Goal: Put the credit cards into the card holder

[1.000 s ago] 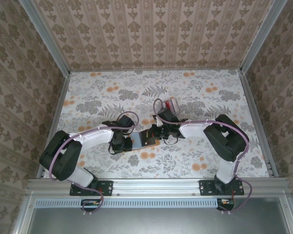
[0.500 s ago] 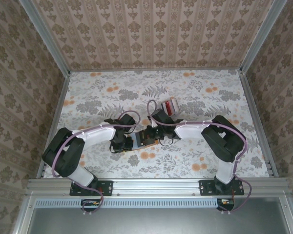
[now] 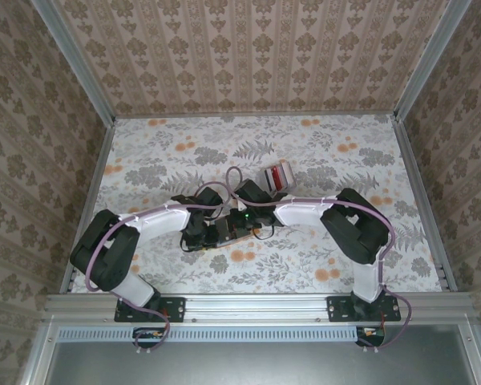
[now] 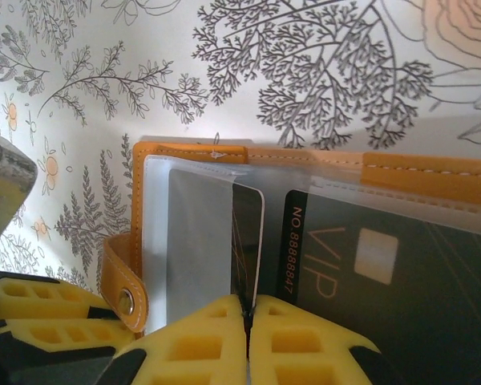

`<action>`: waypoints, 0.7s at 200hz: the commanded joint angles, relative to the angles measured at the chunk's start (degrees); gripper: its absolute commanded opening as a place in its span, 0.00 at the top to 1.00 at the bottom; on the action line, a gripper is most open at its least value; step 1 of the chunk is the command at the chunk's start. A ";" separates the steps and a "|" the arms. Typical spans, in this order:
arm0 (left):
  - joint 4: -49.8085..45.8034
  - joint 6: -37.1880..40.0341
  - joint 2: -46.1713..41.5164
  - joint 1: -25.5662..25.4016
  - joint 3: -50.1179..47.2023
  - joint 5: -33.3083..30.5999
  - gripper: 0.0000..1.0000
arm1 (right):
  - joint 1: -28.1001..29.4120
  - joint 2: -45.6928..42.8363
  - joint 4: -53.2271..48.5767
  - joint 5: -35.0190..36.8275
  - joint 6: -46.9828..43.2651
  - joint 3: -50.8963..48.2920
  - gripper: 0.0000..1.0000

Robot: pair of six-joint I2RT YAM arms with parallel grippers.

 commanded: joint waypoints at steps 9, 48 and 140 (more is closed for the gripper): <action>27.26 0.47 10.25 -2.73 -6.10 5.97 0.83 | 1.95 3.89 -6.19 -0.06 -1.77 0.75 0.92; 27.83 0.55 8.49 -2.17 -6.50 5.14 0.83 | 2.03 3.27 -4.36 -1.93 -0.95 -0.39 0.78; 24.38 2.43 -12.85 1.25 -11.35 -3.87 0.67 | -0.03 -3.40 -11.08 0.09 -4.77 1.12 0.67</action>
